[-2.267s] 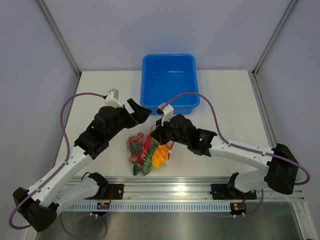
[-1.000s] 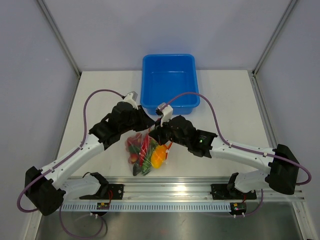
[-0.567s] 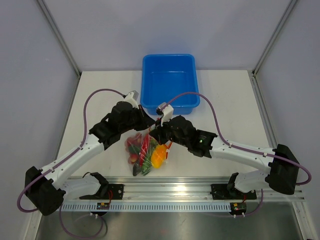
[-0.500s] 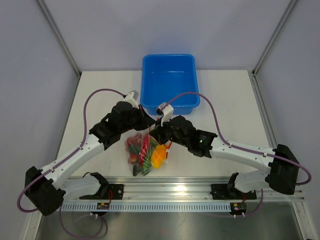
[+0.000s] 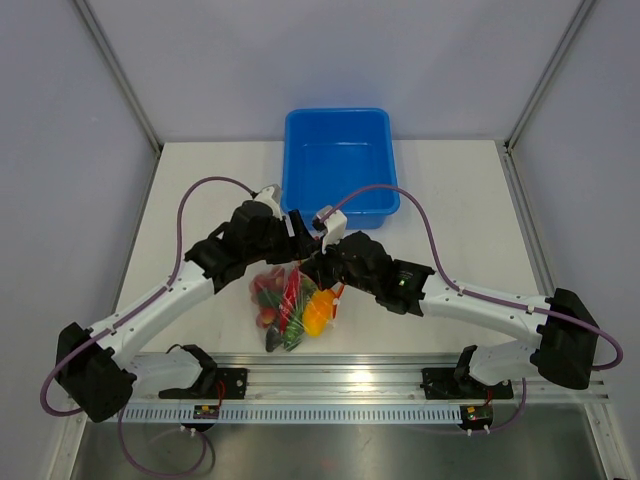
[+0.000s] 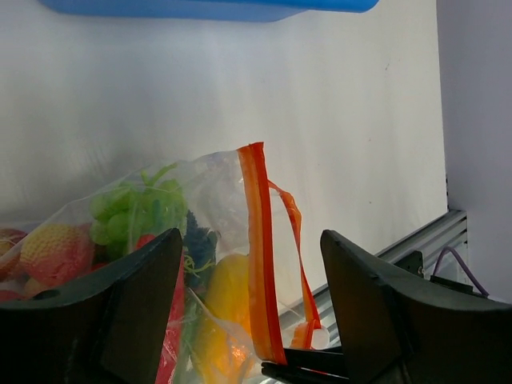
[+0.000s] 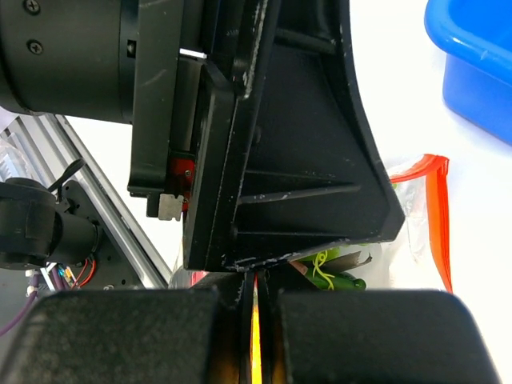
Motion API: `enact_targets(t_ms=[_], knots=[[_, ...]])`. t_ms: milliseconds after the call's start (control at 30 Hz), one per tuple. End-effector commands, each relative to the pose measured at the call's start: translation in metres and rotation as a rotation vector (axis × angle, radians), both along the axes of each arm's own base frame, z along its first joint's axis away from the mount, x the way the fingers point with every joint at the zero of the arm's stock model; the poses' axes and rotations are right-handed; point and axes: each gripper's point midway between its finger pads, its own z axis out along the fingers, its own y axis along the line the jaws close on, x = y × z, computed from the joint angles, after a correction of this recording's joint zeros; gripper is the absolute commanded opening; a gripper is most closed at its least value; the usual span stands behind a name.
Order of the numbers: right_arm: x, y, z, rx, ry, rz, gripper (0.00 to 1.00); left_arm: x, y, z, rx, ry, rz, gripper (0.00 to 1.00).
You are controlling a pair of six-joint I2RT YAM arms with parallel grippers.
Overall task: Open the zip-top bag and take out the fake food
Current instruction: Open the zipper of the food storage bag at the center of the board.
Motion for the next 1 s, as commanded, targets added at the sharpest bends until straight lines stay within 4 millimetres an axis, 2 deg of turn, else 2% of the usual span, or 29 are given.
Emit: enact_targets(t_ms=[0, 300, 533, 567, 633, 900, 967], knots=[[0.004, 0.006, 0.026, 0.051, -0.058, -0.007, 0.0, 0.001, 0.0, 0.016, 0.017, -0.03, -0.016, 0.74], [0.008, 0.006, 0.023, 0.026, -0.065, -0.026, 0.0, -0.002, 0.003, 0.005, 0.077, 0.02, -0.033, 0.65], [0.012, 0.006, 0.022, 0.009, -0.074, -0.042, 0.0, -0.009, -0.001, 0.012, 0.045, 0.011, -0.072, 0.62], [0.013, 0.006, 0.021, 0.005, -0.074, -0.046, 0.0, -0.009, -0.001, 0.011, 0.047, 0.017, -0.077, 0.59], [0.012, 0.007, 0.021, 0.004, -0.075, -0.042, 0.0, -0.009, -0.002, 0.01, 0.055, 0.022, -0.081, 0.49], [0.012, 0.007, 0.022, 0.003, -0.086, -0.044, 0.0, -0.01, -0.003, 0.007, 0.058, 0.031, -0.089, 0.36], [0.012, 0.008, 0.021, 0.0, -0.085, -0.039, 0.0, -0.01, -0.002, 0.008, 0.059, 0.028, -0.089, 0.25]])
